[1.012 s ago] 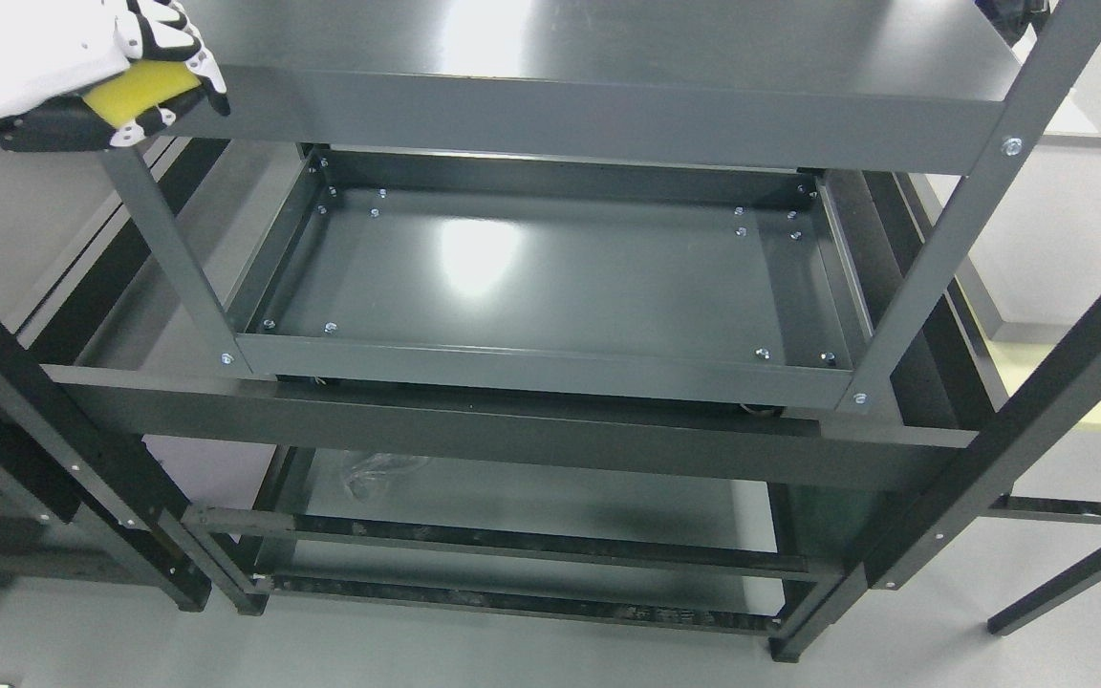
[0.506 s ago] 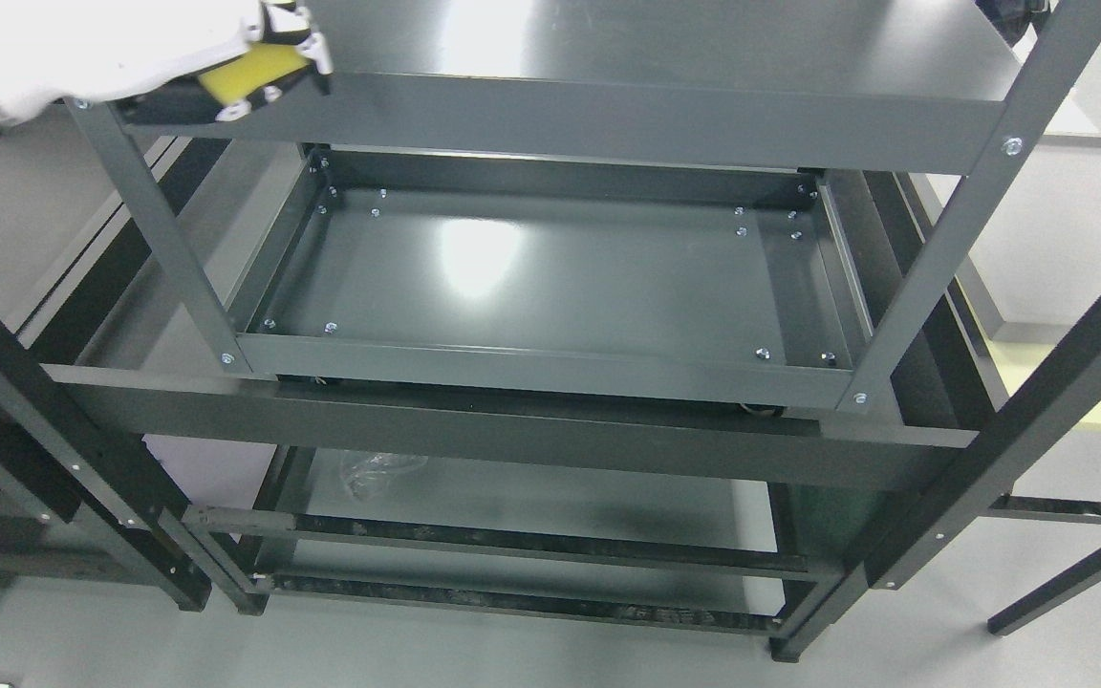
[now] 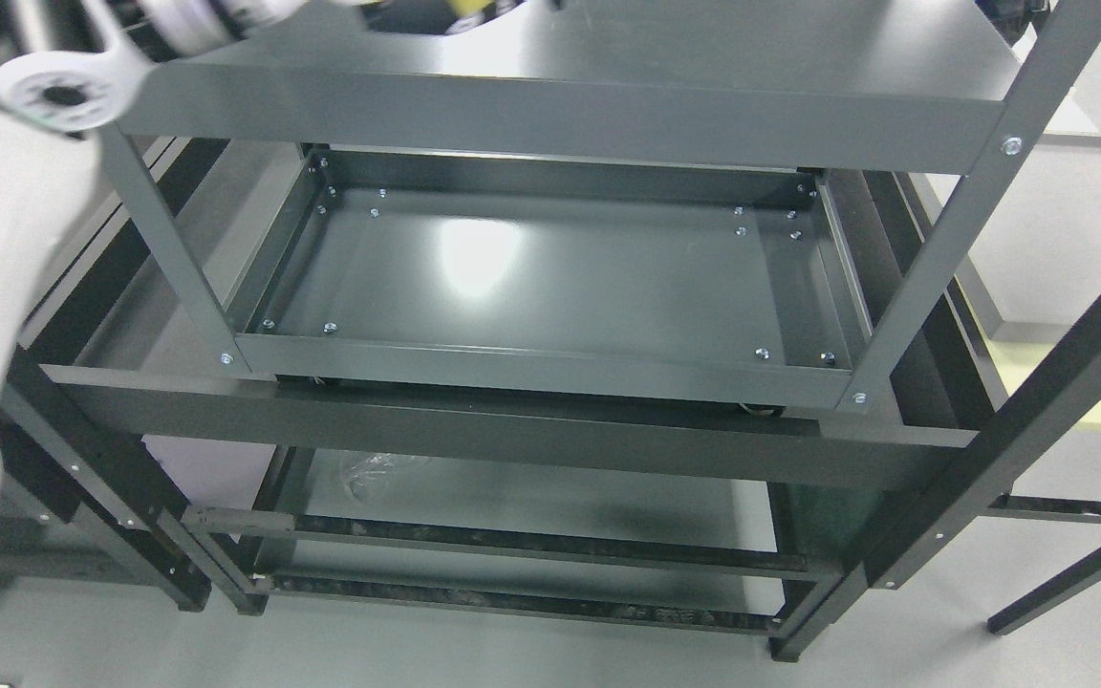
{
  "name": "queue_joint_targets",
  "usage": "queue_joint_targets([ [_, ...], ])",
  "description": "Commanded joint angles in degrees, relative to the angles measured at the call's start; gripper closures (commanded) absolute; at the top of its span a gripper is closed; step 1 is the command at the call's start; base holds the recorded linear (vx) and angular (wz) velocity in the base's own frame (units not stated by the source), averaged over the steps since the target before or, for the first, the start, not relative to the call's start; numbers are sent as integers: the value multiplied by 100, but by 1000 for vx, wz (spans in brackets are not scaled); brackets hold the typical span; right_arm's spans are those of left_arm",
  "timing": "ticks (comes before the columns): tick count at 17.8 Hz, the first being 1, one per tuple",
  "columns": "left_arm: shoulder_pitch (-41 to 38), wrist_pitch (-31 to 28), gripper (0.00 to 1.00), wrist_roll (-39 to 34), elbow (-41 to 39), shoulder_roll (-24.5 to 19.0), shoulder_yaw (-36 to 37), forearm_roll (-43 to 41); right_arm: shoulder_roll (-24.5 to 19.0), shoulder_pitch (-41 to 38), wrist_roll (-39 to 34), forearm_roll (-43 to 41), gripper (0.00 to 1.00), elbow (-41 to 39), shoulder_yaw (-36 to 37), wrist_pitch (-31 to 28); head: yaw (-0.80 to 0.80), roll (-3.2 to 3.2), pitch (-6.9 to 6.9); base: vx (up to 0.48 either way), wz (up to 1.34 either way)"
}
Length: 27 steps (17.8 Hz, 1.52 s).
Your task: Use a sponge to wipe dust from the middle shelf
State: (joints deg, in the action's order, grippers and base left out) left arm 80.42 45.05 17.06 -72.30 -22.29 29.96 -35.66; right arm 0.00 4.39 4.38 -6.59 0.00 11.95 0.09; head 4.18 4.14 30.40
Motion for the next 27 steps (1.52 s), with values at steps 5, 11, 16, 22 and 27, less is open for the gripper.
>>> queue_joint_targets([
  [5, 976, -5, 100, -1019, 1877, 2129, 2011, -301, 100, 1, -25, 0, 0, -100, 0, -413, 0, 0, 0, 0, 0],
  [11, 932, -5, 100, -1196, 1956, 2129, 2742, -248, 100, 1, -25, 0, 0, -100, 0, -413, 0, 0, 0, 0, 0],
  [16, 958, -5, 100, -1170, 2097, 2129, 2559, -380, 100, 1, -25, 0, 0, -100, 0, -413, 0, 0, 0, 0, 0],
  [22, 668, -5, 100, -1161, 1677, 1458, 2102, -512, 100, 1, -25, 0, 0, -100, 0, -413, 0, 0, 0, 0, 0],
  [27, 484, -5, 100, -1161, 886, 473, 1900, -477, 100, 1, -25, 0, 0, -100, 0, -413, 0, 0, 0, 0, 0],
])
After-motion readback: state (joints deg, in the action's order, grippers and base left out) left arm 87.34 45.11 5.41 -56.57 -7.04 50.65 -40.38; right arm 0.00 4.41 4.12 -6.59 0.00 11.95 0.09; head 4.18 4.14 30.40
